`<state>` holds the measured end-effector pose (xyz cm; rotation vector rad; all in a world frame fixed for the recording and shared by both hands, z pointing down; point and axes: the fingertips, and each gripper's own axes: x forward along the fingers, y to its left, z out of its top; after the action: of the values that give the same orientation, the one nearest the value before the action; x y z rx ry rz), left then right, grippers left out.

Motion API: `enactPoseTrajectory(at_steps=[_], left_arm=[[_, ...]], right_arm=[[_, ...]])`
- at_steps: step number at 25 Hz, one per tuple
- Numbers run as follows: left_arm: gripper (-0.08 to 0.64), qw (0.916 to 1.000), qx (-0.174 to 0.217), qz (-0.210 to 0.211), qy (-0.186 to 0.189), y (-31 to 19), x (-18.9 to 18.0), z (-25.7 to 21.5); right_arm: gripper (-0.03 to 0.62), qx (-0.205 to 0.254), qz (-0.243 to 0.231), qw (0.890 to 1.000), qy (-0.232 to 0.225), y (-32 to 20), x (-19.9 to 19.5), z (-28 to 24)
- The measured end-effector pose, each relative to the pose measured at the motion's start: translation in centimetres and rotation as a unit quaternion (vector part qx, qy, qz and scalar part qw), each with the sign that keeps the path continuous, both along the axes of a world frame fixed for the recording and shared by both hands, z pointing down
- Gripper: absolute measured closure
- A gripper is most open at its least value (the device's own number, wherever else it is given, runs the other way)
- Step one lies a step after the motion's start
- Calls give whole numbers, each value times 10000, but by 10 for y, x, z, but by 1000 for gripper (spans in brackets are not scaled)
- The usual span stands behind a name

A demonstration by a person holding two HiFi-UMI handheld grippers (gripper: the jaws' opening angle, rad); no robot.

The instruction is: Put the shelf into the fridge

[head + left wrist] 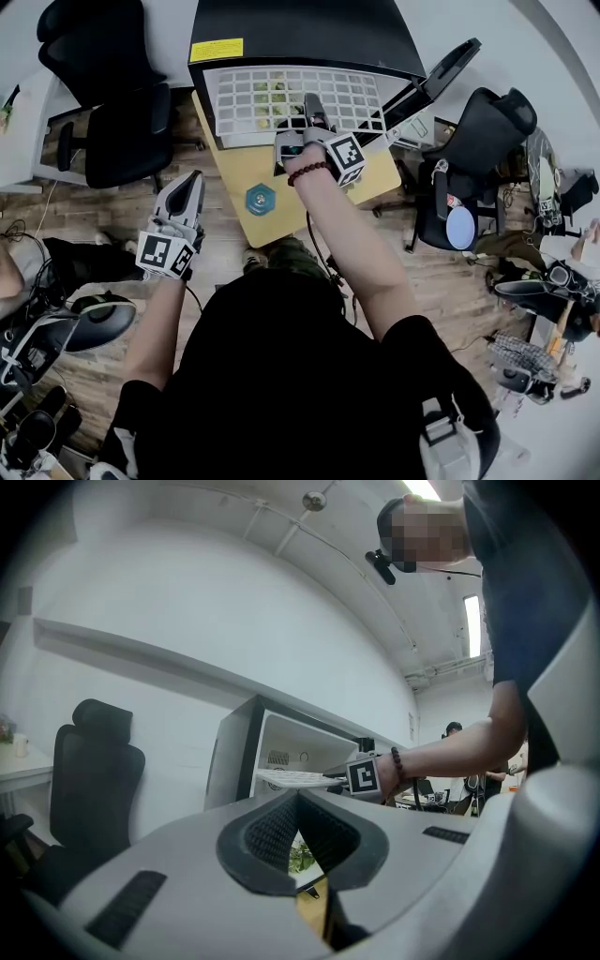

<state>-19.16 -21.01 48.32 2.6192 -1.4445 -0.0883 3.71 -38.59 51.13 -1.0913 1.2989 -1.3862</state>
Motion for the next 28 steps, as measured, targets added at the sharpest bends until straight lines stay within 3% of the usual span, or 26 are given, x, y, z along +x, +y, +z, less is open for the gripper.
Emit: enactPoseTrajectory(at_steps=[28], left_arm=[[541, 9999, 53, -146, 68, 1, -4, -5]], right_arm=[[552, -142, -136, 9997, -155, -61, -9, 0]])
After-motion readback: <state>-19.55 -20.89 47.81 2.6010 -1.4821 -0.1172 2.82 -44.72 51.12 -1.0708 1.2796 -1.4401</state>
